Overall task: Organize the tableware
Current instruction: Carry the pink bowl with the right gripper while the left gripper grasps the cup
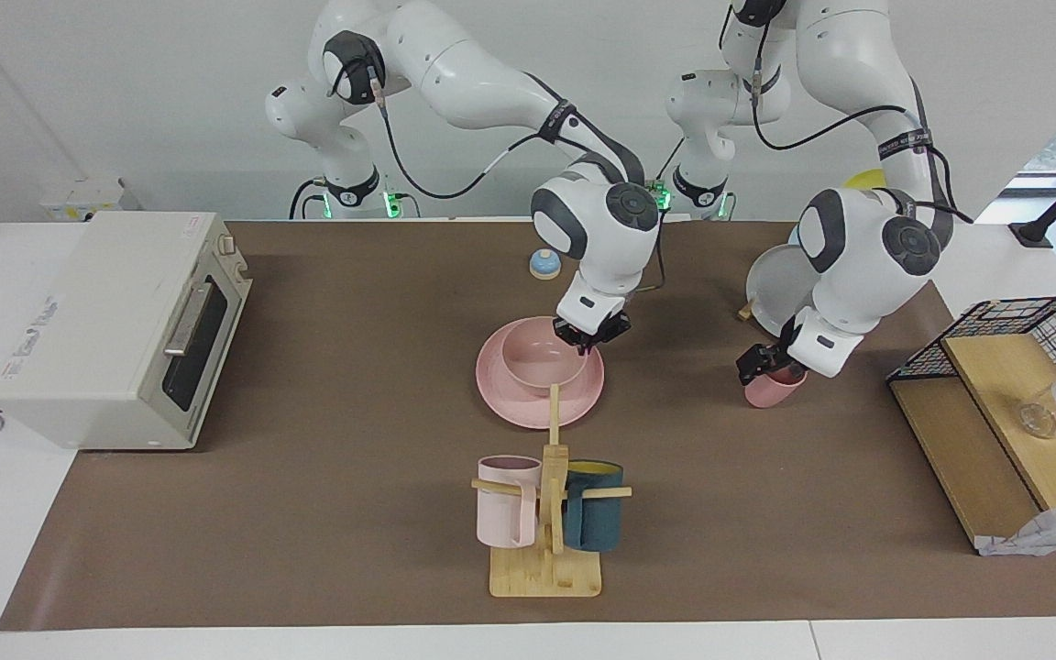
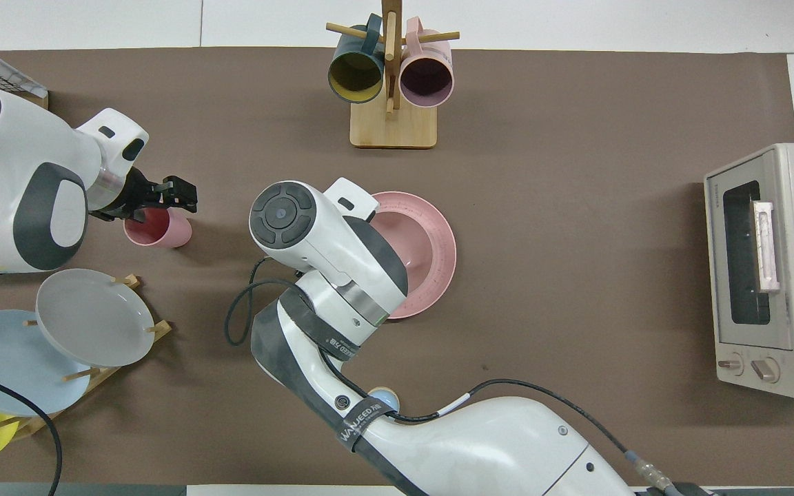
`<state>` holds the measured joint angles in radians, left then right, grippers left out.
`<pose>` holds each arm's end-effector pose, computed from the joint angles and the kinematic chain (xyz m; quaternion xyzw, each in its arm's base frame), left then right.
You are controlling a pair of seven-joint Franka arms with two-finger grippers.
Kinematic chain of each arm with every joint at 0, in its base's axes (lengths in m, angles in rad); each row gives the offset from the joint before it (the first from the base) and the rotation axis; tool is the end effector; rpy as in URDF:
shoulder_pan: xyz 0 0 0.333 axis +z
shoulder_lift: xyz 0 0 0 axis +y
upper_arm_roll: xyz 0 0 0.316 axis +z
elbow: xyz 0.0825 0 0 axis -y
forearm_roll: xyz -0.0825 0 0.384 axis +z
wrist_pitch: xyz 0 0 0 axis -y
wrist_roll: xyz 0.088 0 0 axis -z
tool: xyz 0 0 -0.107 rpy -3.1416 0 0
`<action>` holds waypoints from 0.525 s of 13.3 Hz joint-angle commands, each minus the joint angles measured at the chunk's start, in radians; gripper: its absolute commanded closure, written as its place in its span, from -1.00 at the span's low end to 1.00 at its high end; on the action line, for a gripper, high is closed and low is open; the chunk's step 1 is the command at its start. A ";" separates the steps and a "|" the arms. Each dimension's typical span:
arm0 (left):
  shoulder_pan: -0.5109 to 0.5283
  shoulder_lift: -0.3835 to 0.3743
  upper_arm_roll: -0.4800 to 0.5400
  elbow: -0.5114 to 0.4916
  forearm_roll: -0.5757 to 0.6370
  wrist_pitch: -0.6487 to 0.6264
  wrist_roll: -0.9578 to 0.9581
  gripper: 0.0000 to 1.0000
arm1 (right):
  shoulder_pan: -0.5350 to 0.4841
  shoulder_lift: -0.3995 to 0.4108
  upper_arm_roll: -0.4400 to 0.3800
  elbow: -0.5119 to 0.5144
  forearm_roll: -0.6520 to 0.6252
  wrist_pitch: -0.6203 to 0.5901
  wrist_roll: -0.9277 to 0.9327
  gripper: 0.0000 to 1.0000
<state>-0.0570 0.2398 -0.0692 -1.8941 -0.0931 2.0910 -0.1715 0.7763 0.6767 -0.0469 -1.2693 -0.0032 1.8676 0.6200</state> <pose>0.6022 -0.0791 0.3751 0.9975 0.0474 -0.0282 0.0444 0.5383 0.4917 0.3506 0.9973 0.0597 -0.0201 0.0371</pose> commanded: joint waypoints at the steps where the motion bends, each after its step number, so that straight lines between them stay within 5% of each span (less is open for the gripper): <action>1: 0.000 -0.048 -0.001 -0.086 -0.016 0.064 -0.005 -0.22 | -0.020 -0.026 0.010 -0.022 0.012 -0.002 0.017 0.23; 2: -0.003 -0.048 -0.001 -0.082 -0.016 0.055 -0.002 0.65 | -0.017 -0.028 0.009 -0.019 0.006 -0.033 0.018 0.23; 3: -0.003 -0.048 -0.001 -0.079 -0.014 0.043 0.007 1.00 | -0.020 -0.031 0.009 -0.006 0.005 -0.050 0.017 0.23; 7: -0.007 -0.047 0.000 -0.063 -0.007 0.032 0.046 1.00 | -0.110 -0.132 0.001 0.021 0.009 -0.108 0.009 0.23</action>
<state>-0.0603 0.2191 -0.0732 -1.9353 -0.0937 2.1252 -0.1475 0.7200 0.6162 -0.0531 -1.2386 -0.0033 1.7909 0.6207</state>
